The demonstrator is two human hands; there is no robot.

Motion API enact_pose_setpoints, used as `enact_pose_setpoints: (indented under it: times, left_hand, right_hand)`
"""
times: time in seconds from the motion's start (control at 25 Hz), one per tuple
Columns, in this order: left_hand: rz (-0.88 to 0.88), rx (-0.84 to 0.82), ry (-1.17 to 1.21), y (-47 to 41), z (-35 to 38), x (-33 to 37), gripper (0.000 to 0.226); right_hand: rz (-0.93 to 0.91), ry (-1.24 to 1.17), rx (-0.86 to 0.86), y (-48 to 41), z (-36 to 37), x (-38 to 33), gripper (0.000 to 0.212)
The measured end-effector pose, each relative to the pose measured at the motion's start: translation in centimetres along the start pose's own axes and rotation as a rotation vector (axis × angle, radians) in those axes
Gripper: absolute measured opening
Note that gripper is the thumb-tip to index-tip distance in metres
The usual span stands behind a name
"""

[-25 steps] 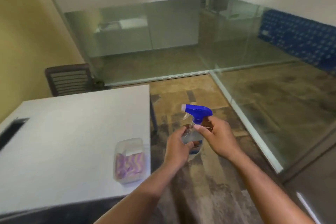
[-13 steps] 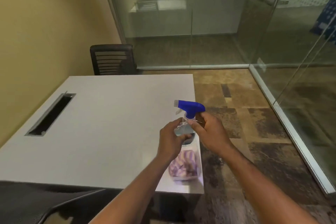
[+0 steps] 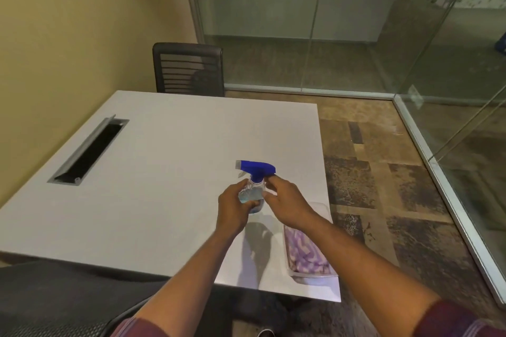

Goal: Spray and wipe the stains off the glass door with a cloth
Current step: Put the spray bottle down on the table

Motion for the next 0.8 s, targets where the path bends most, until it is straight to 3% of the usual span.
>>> enact_pose_setpoints:
  times: [0.2,0.56,0.8]
  left_hand:
    - [-0.087,-0.004,-0.007,0.4,0.0,-3.7,0.041]
    - [-0.183,-0.028,-0.022,0.7,0.9,-7.9,0.054]
    - [-0.251,-0.042,-0.019,1.0,1.2,-9.2,0.043]
  right_hand:
    - [0.054,0.078,-0.066,-2.5,3.4,1.0,0.048]
    - [0.074,0.122,-0.154,-4.7,6.0,3.2,0.059]
    - [0.052,0.121,-0.118,-4.7,4.3,5.1,0.063]
Point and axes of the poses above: each hand's wrist, its own y-axis away from the middle knuckle, its own z-axis out of the palm, x = y × z, the point moved 7 cm from there along -y, towards the middle knuckle, and after that the axes turned 14 degrees about z, right-handed, at the moved point
